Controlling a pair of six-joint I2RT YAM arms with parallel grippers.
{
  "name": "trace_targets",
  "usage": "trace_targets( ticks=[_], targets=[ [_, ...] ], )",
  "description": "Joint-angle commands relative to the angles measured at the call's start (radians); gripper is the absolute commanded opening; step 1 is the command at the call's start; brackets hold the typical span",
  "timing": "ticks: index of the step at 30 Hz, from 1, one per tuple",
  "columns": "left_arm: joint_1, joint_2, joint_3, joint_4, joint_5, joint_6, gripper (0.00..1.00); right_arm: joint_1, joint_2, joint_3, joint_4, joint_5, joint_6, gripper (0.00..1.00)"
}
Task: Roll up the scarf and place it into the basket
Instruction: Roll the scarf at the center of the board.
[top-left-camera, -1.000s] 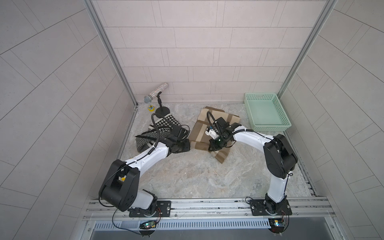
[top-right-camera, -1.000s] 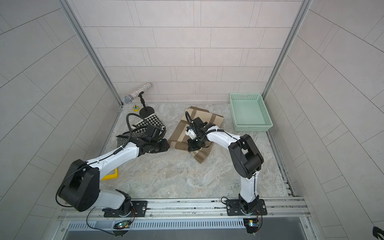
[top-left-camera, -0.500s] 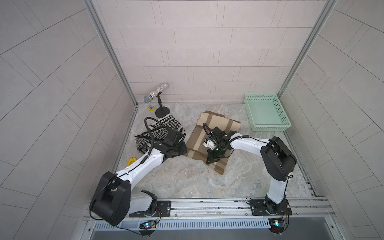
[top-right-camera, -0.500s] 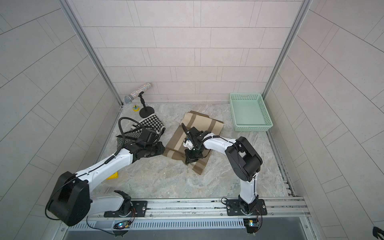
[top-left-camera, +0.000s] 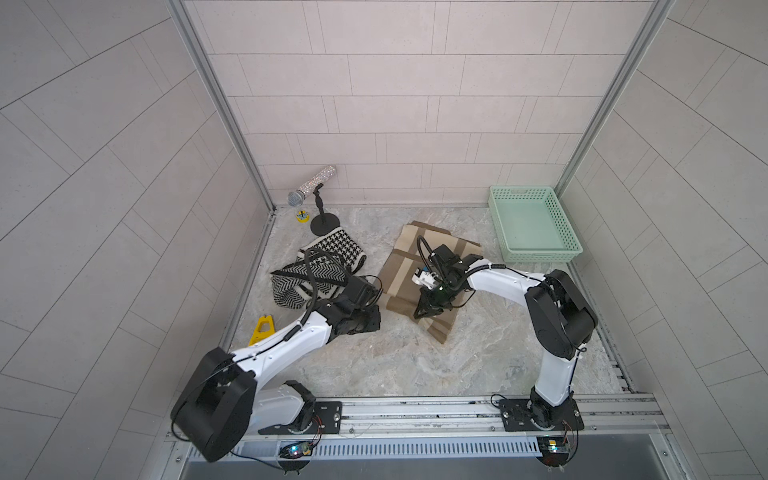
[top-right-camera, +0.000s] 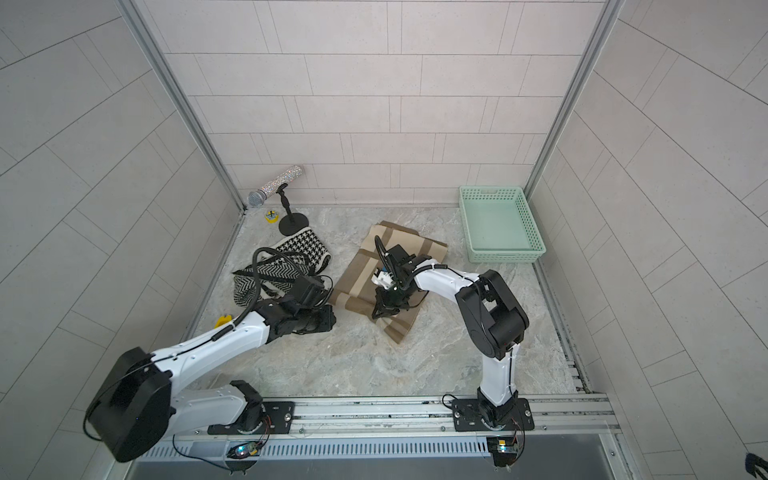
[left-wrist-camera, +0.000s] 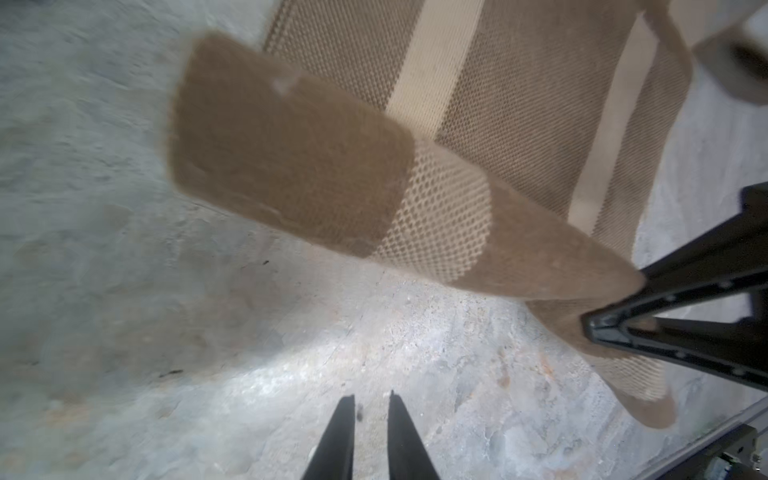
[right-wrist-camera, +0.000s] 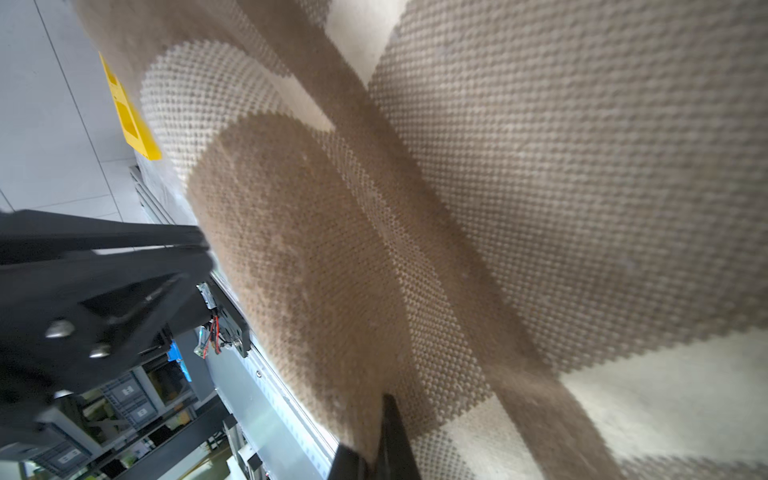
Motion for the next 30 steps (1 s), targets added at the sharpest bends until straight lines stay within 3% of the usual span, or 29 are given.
trace_targets(
  ticks=[1,8,16,21,27,30],
  targets=[
    [-0.007,0.072,0.090,0.066,-0.006,0.042,0.19,-0.016,0.009,0.022,-0.028,-0.022,-0.019,0.00],
    [-0.002,0.245,0.231,0.056,-0.019,0.070,0.10,-0.024,0.026,0.019,-0.034,-0.025,-0.025,0.00],
    [0.033,0.405,0.305,0.083,0.020,0.066,0.06,-0.042,0.058,0.043,-0.035,-0.007,-0.036,0.06],
    [0.063,0.475,0.364,0.047,0.035,0.066,0.06,-0.043,-0.008,0.026,-0.060,0.076,-0.059,0.25],
    [0.084,0.512,0.367,0.032,0.055,0.061,0.06,-0.031,-0.195,-0.096,-0.050,0.304,-0.085,0.51],
    [0.087,0.512,0.360,0.036,0.054,0.055,0.06,-0.030,-0.281,-0.194,0.004,0.316,-0.078,0.57]
  ],
)
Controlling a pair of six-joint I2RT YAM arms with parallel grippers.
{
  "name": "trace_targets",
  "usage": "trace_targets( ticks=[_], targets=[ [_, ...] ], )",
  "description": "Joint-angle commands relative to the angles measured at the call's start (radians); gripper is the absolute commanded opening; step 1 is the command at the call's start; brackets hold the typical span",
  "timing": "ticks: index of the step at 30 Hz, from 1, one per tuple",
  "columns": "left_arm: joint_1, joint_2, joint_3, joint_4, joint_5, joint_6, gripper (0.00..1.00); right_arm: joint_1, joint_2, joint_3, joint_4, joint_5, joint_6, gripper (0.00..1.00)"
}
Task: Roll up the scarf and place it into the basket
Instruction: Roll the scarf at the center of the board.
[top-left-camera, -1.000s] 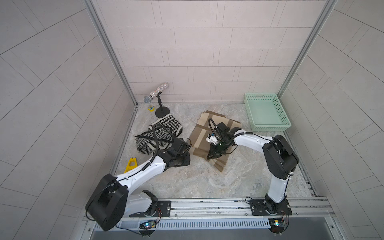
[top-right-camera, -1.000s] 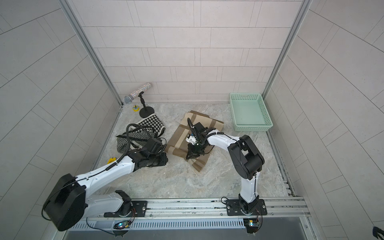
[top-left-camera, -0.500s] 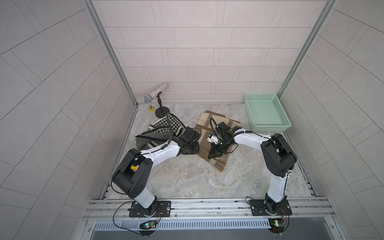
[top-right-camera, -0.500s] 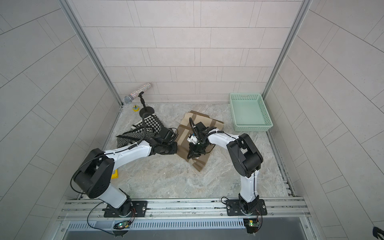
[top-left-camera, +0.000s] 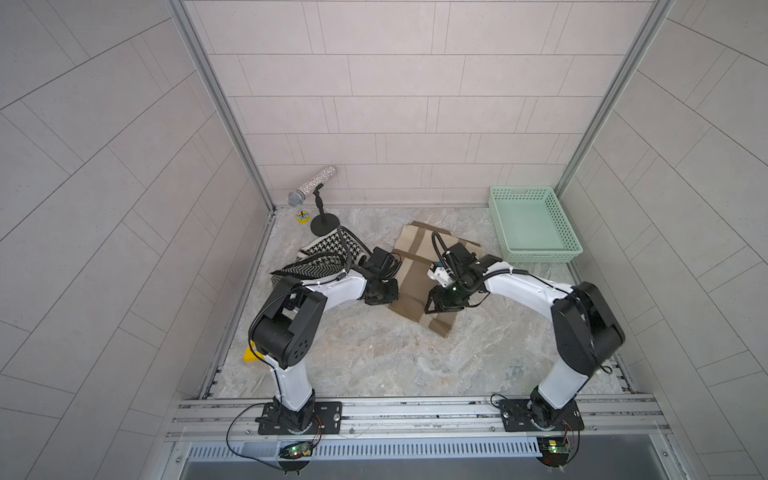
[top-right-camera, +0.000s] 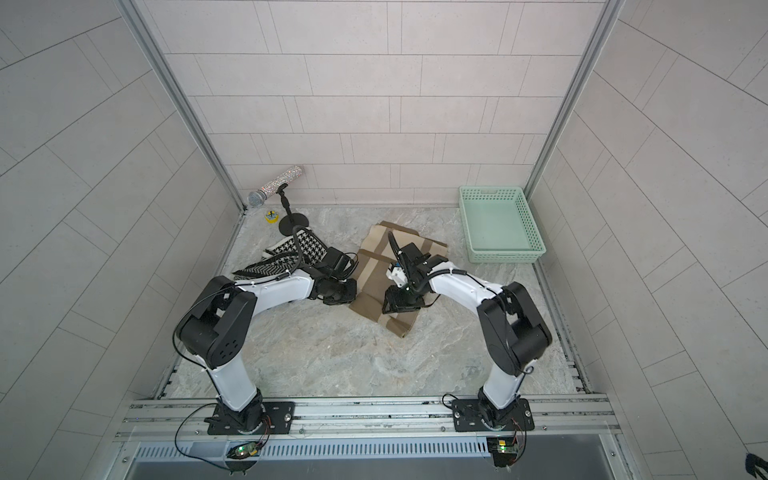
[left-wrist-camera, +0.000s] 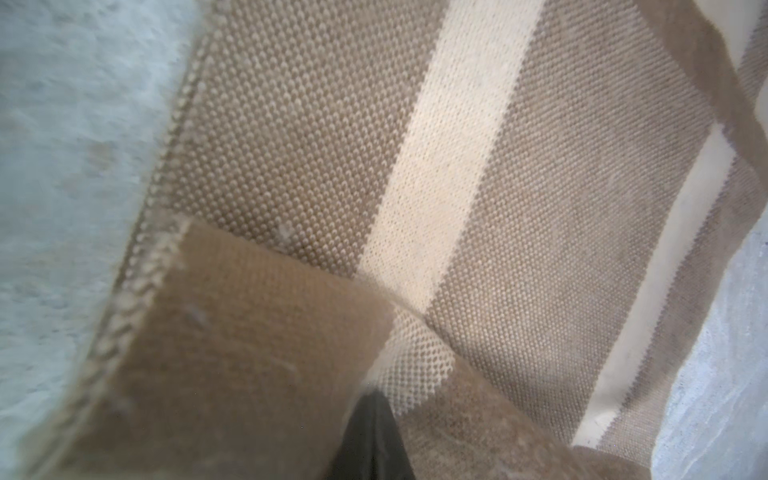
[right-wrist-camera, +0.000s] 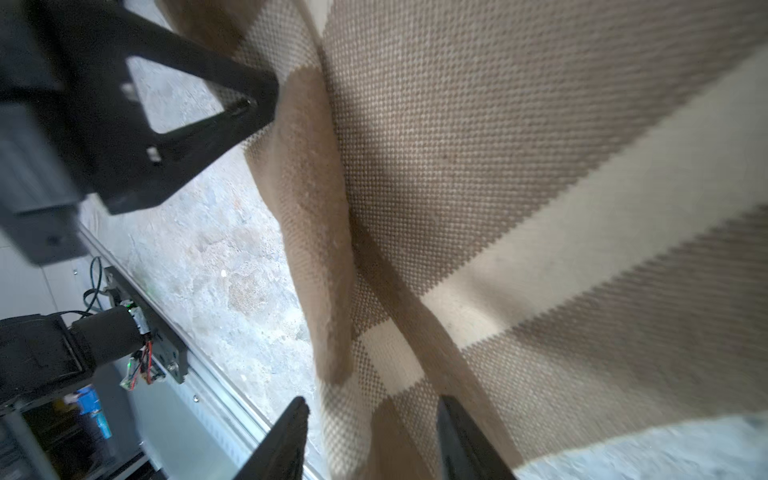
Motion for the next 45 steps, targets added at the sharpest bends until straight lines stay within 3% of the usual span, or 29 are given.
trace_targets(
  ticks=[1,5,11,14,16,17,22,31,38,45],
  targets=[
    [0.008,0.010,0.002,-0.027,-0.006,-0.006,0.06,0.007,-0.078,-0.086,0.033,0.069,-0.010,0.58],
    [0.009,0.007,0.000,-0.021,-0.010,-0.013,0.06,0.042,-0.133,-0.139,0.032,0.063,-0.016,0.60],
    [0.009,0.000,-0.002,-0.016,-0.020,-0.022,0.06,0.060,-0.153,-0.178,0.018,0.149,-0.011,0.58],
    [0.008,0.001,-0.003,-0.018,-0.026,-0.021,0.06,0.051,-0.133,-0.172,0.018,0.179,-0.009,0.48],
    [0.008,0.001,-0.003,-0.018,-0.032,-0.019,0.06,0.026,-0.113,-0.161,0.018,0.205,-0.009,0.34],
    [0.008,0.001,-0.004,-0.018,-0.037,-0.017,0.06,0.010,-0.103,-0.157,0.022,0.209,-0.013,0.32],
    [0.010,0.012,-0.001,-0.012,-0.056,-0.011,0.06,-0.016,-0.020,-0.108,0.029,0.215,-0.039,0.27],
    [0.012,0.035,0.002,-0.015,-0.103,-0.004,0.06,-0.008,0.061,-0.107,0.001,0.344,-0.065,0.21],
    [0.014,0.011,0.009,-0.024,-0.068,-0.006,0.06,0.099,-0.202,-0.072,-0.118,0.657,-0.102,0.36],
    [0.030,0.024,0.013,-0.010,-0.006,-0.022,0.05,0.421,-0.338,-0.142,0.011,0.862,-0.192,0.51]
  ],
)
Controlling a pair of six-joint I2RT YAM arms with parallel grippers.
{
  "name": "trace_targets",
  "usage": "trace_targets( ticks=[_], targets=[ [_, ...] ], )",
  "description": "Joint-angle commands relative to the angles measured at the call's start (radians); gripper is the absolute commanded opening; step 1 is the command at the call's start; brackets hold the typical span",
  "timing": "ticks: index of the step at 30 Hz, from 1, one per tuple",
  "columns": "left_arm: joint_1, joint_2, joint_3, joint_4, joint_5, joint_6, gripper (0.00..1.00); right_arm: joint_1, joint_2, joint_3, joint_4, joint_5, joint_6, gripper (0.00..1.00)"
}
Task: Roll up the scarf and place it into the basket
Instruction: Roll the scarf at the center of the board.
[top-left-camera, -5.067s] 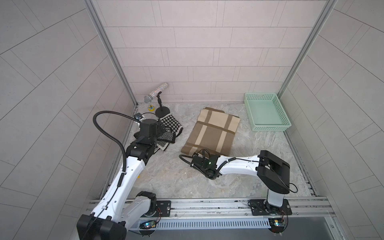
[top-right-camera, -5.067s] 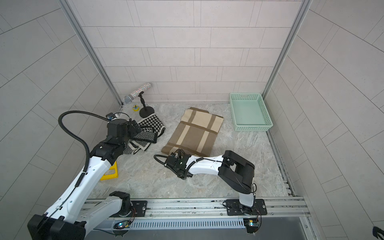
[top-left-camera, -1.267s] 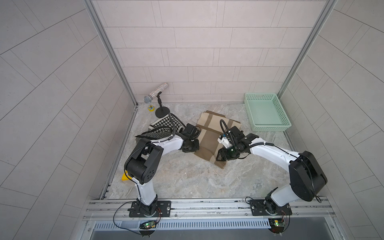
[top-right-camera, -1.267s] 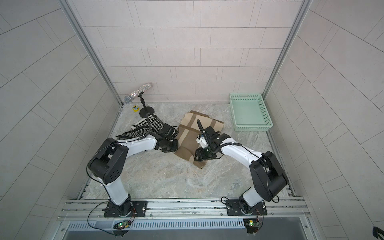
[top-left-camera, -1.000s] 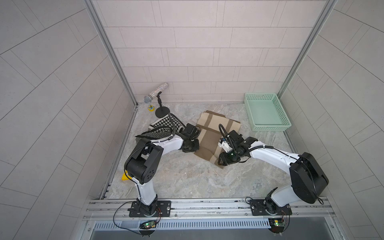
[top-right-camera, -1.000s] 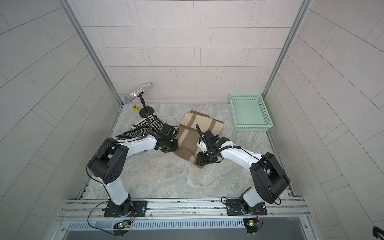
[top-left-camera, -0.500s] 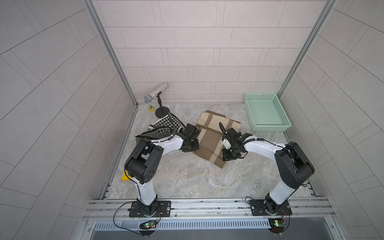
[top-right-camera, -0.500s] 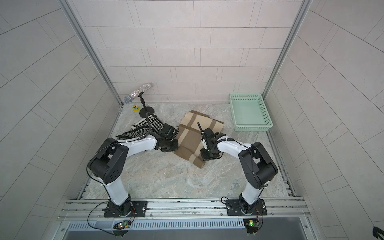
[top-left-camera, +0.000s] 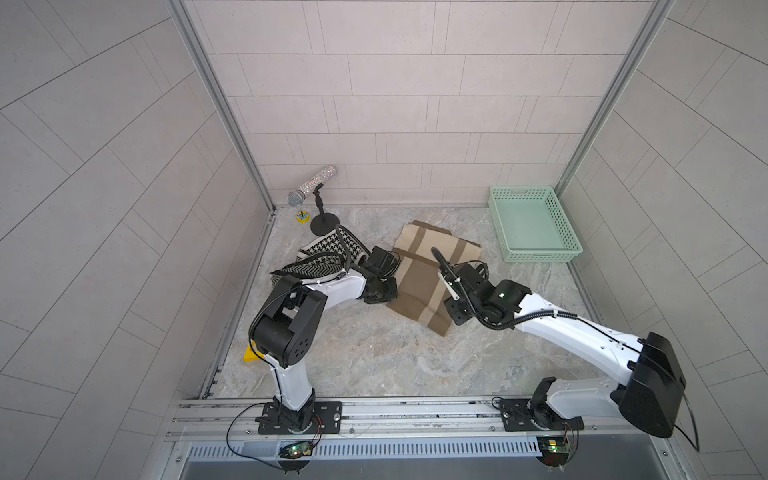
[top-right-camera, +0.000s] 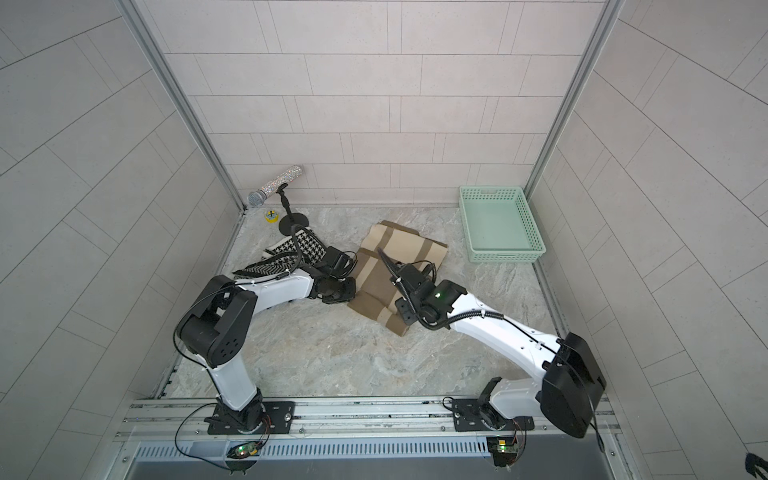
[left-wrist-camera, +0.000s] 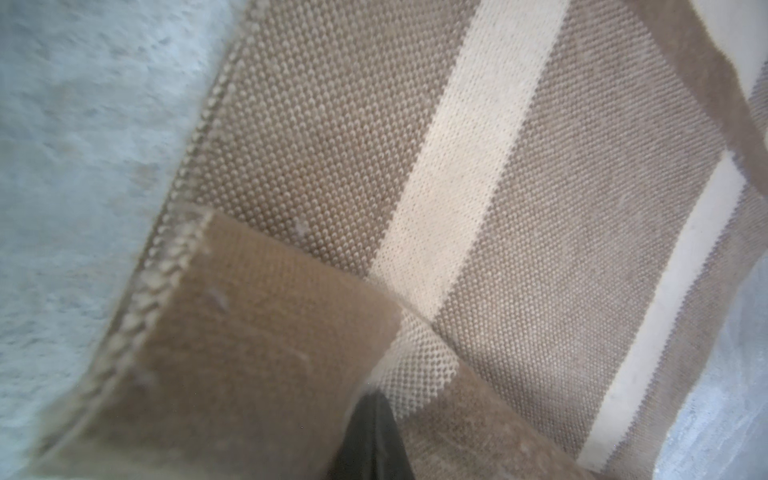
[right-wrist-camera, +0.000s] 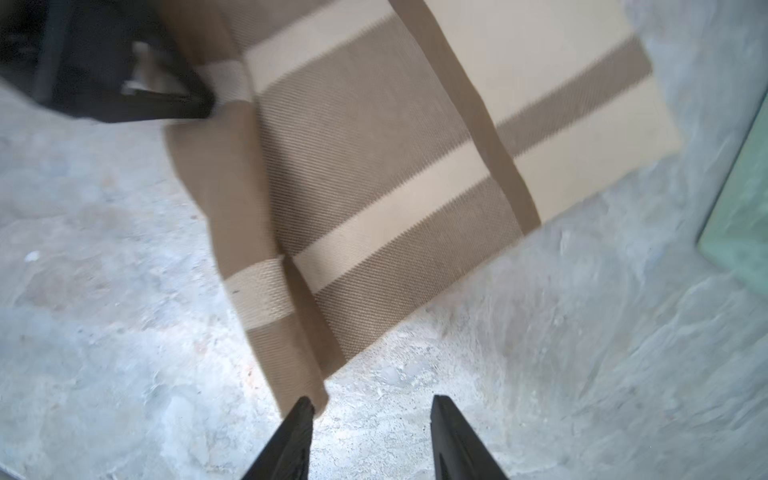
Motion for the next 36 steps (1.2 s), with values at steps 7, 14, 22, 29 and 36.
trace_targets(
  ticks=[7,14,22,29,36],
  targets=[
    [0.035,0.035,0.029,-0.033,0.051,-0.003,0.06,0.190,0.115,-0.021,0.129,0.100,-0.100,0.52],
    [0.047,0.034,0.027,-0.037,0.061,0.005,0.06,0.193,0.335,0.088,0.135,0.110,-0.150,0.52],
    [0.063,0.032,0.025,-0.045,0.073,0.012,0.06,0.170,0.501,0.152,0.179,0.167,-0.208,0.59],
    [0.095,0.004,0.026,-0.049,0.101,0.018,0.06,0.086,0.595,0.124,0.199,0.070,-0.185,0.60],
    [0.142,-0.058,0.023,-0.054,0.135,0.004,0.19,0.073,0.621,0.077,0.202,-0.011,-0.127,0.42]
  ],
)
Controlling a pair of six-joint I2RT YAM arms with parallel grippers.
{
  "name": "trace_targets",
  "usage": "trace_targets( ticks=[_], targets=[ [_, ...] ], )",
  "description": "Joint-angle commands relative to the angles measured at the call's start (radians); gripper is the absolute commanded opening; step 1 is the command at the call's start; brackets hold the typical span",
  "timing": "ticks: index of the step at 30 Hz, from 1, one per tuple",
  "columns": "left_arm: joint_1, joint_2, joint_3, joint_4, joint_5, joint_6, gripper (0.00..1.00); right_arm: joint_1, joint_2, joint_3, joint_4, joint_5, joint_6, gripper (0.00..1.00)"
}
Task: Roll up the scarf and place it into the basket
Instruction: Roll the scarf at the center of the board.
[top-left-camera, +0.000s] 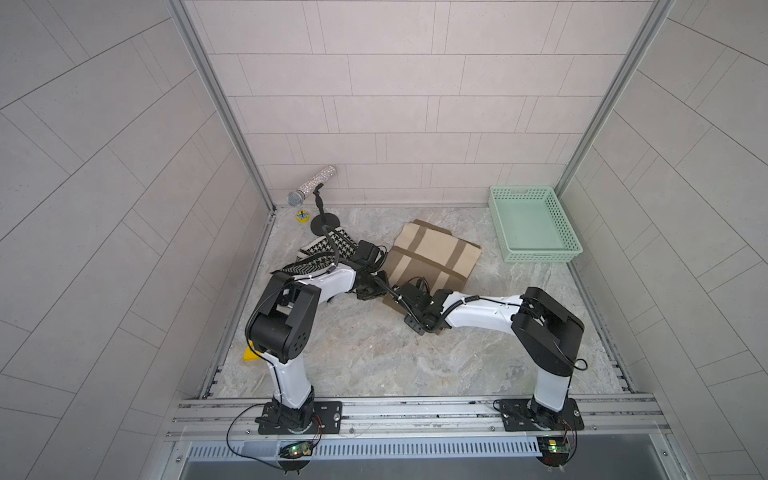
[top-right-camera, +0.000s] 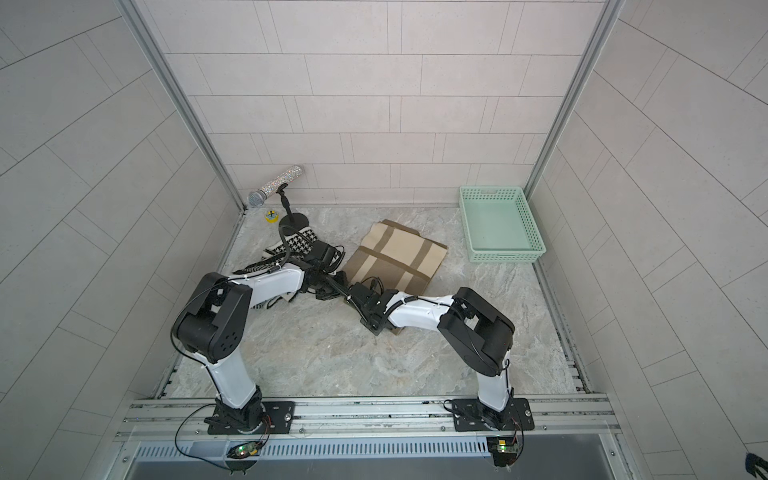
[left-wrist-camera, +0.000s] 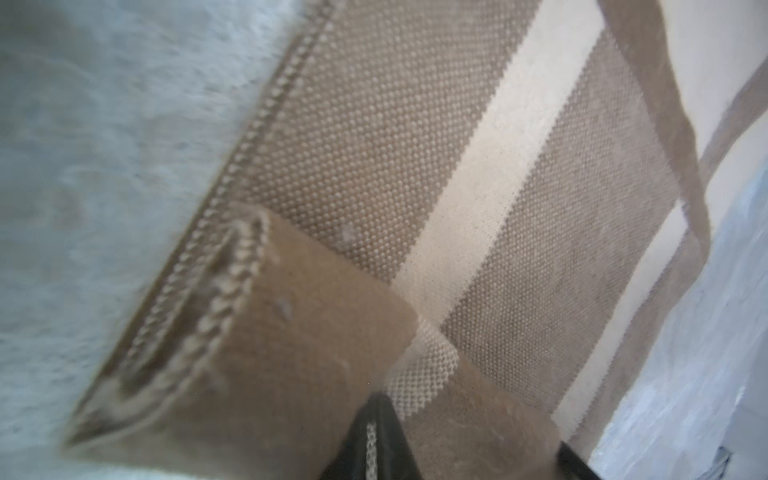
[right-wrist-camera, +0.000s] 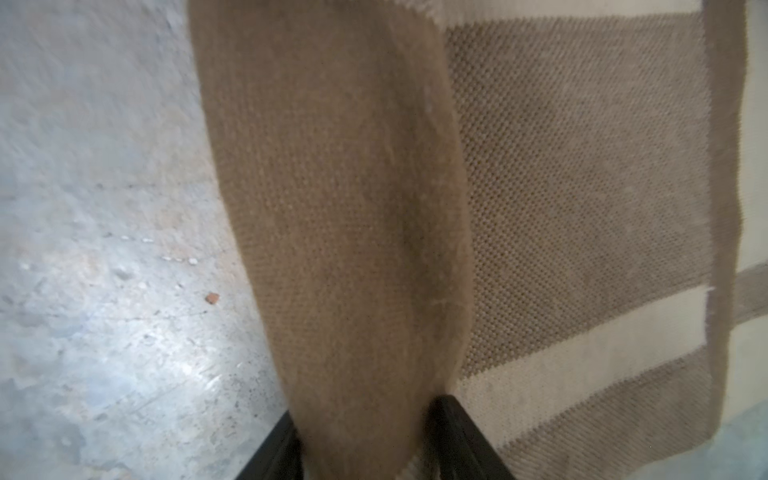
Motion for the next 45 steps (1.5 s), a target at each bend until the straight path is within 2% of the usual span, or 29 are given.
trace_targets(
  ticks=[1,6,9,12,14,17,19,21,23,29,32,33,35,36,37,38,40,41,42,45],
  targets=[
    [0.030,-0.072,0.004,-0.034,0.010,-0.005,0.21,-0.001,0.047,-0.056,-0.062,-0.064,0.046,0.36],
    [0.052,-0.236,-0.037,-0.066,-0.054,-0.026,0.39,-0.006,-0.007,-0.035,-0.113,-0.214,0.163,0.11],
    [0.052,-0.351,-0.065,-0.109,-0.124,-0.014,0.43,-0.023,-0.042,-0.026,-0.117,-0.369,0.264,0.00],
    [0.051,-0.439,-0.120,-0.137,-0.160,-0.003,0.43,-0.069,-0.052,-0.039,-0.067,-0.554,0.363,0.00],
    [0.050,-0.474,-0.170,-0.129,-0.145,-0.016,0.43,-0.110,-0.047,-0.059,-0.006,-0.686,0.425,0.00],
    [0.044,-0.506,-0.254,-0.083,-0.107,-0.058,0.45,-0.156,-0.044,-0.085,0.078,-0.814,0.478,0.00],
    [0.041,-0.520,-0.308,-0.047,-0.105,-0.090,0.51,-0.178,-0.046,-0.091,0.089,-0.847,0.482,0.00],
    [0.041,-0.512,-0.348,-0.003,-0.097,-0.122,0.66,-0.196,-0.045,-0.096,0.087,-0.860,0.472,0.00],
    [0.041,-0.484,-0.363,0.043,-0.082,-0.138,0.73,-0.210,-0.040,-0.102,0.086,-0.867,0.464,0.00],
    [0.035,-0.342,-0.350,0.233,0.014,-0.221,0.76,-0.216,-0.021,-0.103,0.079,-0.867,0.450,0.00],
    [0.028,-0.272,-0.314,0.238,0.005,-0.216,0.76,-0.216,-0.024,-0.101,0.079,-0.872,0.449,0.00],
    [0.028,-0.249,-0.308,0.234,-0.003,-0.216,0.74,-0.216,-0.026,-0.099,0.079,-0.873,0.448,0.00],
    [0.027,-0.212,-0.299,0.227,-0.026,-0.216,0.63,-0.216,-0.040,-0.097,0.076,-0.871,0.447,0.00],
    [0.028,-0.197,-0.295,0.223,-0.038,-0.217,0.54,-0.215,-0.048,-0.096,0.069,-0.865,0.445,0.00],
    [0.027,-0.185,-0.293,0.217,-0.047,-0.216,0.40,-0.215,-0.057,-0.095,0.058,-0.852,0.438,0.00],
    [0.027,-0.177,-0.287,0.208,-0.057,-0.216,0.25,-0.212,-0.070,-0.094,0.042,-0.832,0.428,0.04],
    [0.027,-0.162,-0.263,0.175,-0.073,-0.207,0.06,-0.203,-0.100,-0.096,0.006,-0.772,0.404,0.26],
    [0.028,-0.159,-0.247,0.150,-0.085,-0.195,0.00,-0.194,-0.120,-0.097,-0.019,-0.723,0.388,0.36],
    [0.029,-0.158,-0.228,0.120,-0.092,-0.182,0.00,-0.179,-0.147,-0.096,-0.048,-0.661,0.370,0.43],
    [0.028,-0.164,-0.184,0.025,-0.120,-0.151,0.00,-0.097,-0.223,-0.077,-0.145,-0.398,0.303,0.57]
  ],
)
